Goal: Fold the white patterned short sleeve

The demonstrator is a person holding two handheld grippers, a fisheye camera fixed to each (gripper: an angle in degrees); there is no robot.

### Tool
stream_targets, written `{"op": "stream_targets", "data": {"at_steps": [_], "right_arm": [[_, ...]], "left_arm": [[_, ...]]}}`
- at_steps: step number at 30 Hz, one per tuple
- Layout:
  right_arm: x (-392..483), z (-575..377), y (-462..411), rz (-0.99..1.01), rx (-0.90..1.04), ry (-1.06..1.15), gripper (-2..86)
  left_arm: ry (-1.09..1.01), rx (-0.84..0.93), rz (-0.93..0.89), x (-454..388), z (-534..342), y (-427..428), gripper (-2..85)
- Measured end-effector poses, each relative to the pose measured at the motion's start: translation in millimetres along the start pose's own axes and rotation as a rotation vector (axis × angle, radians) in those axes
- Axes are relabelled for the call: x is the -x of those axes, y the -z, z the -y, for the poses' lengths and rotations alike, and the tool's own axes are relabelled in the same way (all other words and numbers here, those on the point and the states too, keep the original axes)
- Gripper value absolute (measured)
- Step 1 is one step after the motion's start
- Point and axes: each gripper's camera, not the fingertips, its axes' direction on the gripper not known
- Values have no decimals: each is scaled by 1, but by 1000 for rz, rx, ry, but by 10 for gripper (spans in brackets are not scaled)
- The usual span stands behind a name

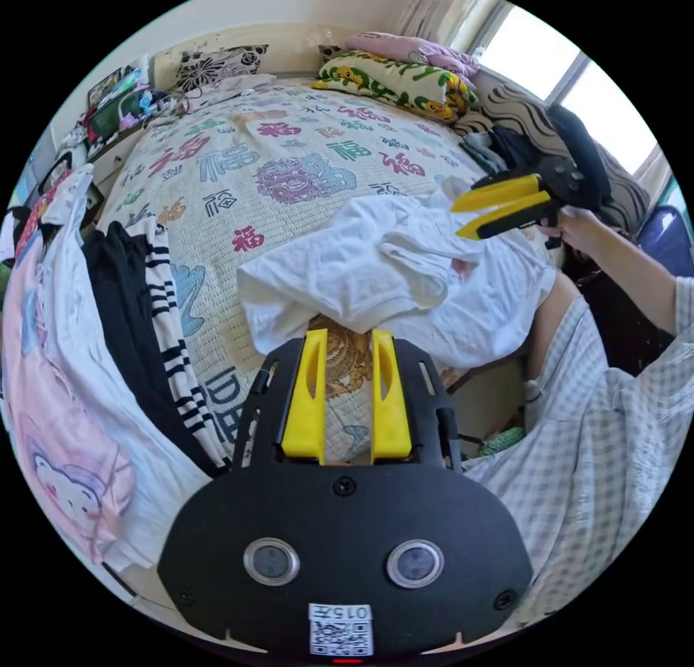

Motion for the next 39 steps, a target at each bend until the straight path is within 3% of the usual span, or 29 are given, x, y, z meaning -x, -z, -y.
{"op": "stream_targets", "data": {"at_steps": [6, 9, 12, 18, 22, 29, 32, 36, 39], "right_arm": [[-24, 37, -52, 67, 126, -5, 99], [-42, 42, -76, 44, 251, -70, 41], [-68, 28, -53, 98, 186, -156, 2], [-131, -76, 28, 145, -6, -405, -8], [-157, -145, 45, 172, -38, -582, -8], [-146, -177, 53, 220, -61, -622, -8], [-134, -177, 59, 193, -44, -591, -8], [-117, -180, 74, 182, -41, -580, -7], [-105, -185, 89, 196, -52, -587, -7]], "left_arm": [[107, -1, -82, 12, 2, -29, 100], [196, -21, -129, 22, -4, -37, 99], [232, -69, -167, 28, -13, -30, 96], [-38, -126, -215, 2, -20, -3, 96], [-228, -136, -121, -36, -11, 2, 104], [-463, -94, -51, -115, 17, -9, 113], [-529, -33, 77, -140, 27, -30, 113], [-440, 90, -205, -125, 52, -60, 104], [-436, 224, -248, -130, 51, -81, 56]]}}
